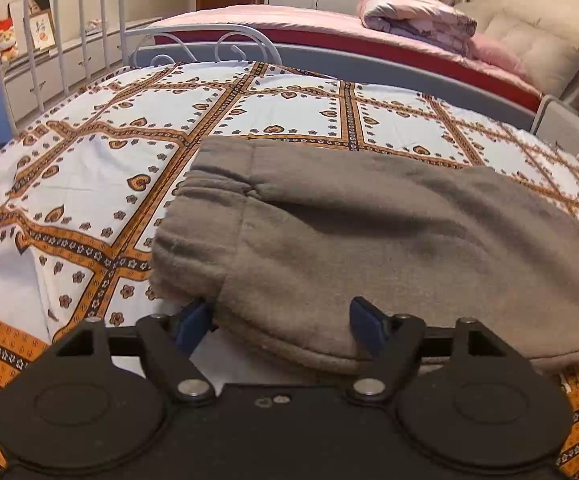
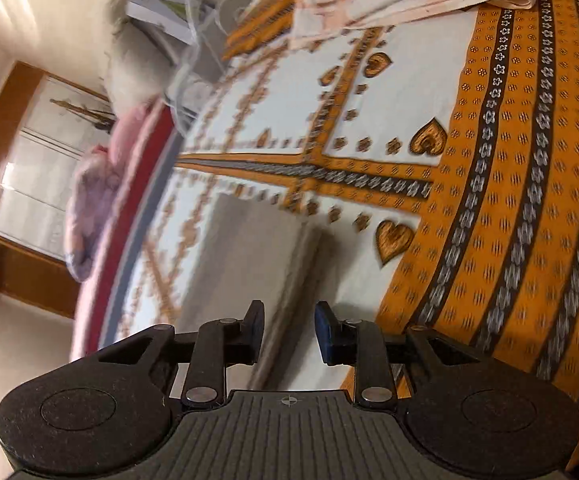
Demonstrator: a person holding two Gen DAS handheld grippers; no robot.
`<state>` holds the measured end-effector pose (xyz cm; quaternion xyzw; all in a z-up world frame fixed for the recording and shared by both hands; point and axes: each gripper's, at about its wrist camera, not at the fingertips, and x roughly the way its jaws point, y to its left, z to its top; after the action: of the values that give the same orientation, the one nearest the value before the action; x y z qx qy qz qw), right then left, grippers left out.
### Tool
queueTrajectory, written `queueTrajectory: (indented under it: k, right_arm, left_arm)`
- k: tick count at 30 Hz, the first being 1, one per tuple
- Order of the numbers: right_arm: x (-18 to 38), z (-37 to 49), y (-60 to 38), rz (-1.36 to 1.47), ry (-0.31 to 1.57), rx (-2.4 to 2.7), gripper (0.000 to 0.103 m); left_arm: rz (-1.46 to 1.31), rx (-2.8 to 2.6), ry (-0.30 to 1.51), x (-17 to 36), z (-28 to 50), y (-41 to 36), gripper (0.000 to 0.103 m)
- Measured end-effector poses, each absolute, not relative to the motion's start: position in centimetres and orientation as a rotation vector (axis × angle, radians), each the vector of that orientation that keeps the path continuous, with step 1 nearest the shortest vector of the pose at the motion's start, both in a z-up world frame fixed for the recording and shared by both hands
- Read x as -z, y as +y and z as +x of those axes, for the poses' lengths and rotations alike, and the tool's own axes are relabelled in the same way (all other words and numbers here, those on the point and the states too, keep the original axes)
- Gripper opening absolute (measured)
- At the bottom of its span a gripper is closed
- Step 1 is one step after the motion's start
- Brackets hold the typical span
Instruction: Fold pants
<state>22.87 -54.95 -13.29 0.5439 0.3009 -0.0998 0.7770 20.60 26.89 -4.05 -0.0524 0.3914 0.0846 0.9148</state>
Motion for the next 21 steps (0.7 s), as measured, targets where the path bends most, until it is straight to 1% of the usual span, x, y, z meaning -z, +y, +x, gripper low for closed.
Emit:
queueTrajectory:
  k: [3,4,5,8,9,10,11,12,13,14,15,16,18,20,21]
  right_arm:
    - [13.7,24.3,-55.6,1.181,0.654,0.175,0.029]
    - [13.3,24.7,-55.6,1.146,0.662,0.170,0.017]
    - [12.6,25.2,-55.7,1.084,0.669,0.177,0.009]
    - [9.8,24.5,-55.4,1.017,0.534,0.115,0.009]
    - [9.6,24.3,-55.1,0.984,0.534,0.125,0.009]
    - [10.0,24.6,-54.8,0.952,0.574,0.153,0.009]
    - [11.1,25.2,-54.8,0.945,0.651,0.192,0.010]
    - [12.5,25.7,-55.0,0.973,0.736,0.241,0.010]
    - [13.2,24.7,-55.5,1.065,0.682,0.238,0.011]
    - [12.6,24.1,-55.1,1.068,0.662,0.270,0.018]
    - [11.1,23.4,-54.2,0.977,0.647,0.343,0.023]
    - [9.7,22.8,-53.4,0.897,0.613,0.386,0.025]
    - [7.2,22.2,-51.7,0.830,0.505,0.336,0.025]
    - [5.1,24.3,-48.7,0.759,0.511,0.161,0.025]
    - [4.4,25.6,-46.8,0.738,0.523,0.061,0.025]
  left_arm:
    - [-0.103,-0.183,0.820,4.3,21.0,26.7,0.073]
    - [-0.101,-0.188,0.826,4.4,21.1,26.7,0.073]
    - [-0.094,-0.195,0.831,4.5,21.1,26.7,0.073]
    - [-0.076,-0.201,0.850,4.9,21.1,26.6,0.075]
    - [-0.079,-0.200,0.851,5.0,21.1,26.8,0.076]
    - [-0.085,-0.204,0.848,4.9,21.1,26.9,0.075]
    - [-0.094,-0.224,0.834,4.6,21.0,27.3,0.068]
    - [-0.107,-0.261,0.803,4.0,20.7,27.7,0.063]
    - [-0.138,-0.295,0.764,3.3,20.3,28.3,0.059]
    - [-0.183,-0.321,0.718,2.7,19.8,29.0,0.059]
    - [-0.225,-0.338,0.674,2.2,19.5,29.7,0.059]
    - [-0.251,-0.353,0.646,1.9,19.4,30.4,0.059]
    - [-0.281,-0.346,0.643,2.0,20.1,31.1,0.059]
    - [-0.260,-0.333,0.669,2.3,21.5,31.2,0.052]
    - [-0.247,-0.340,0.686,2.5,22.2,31.1,0.052]
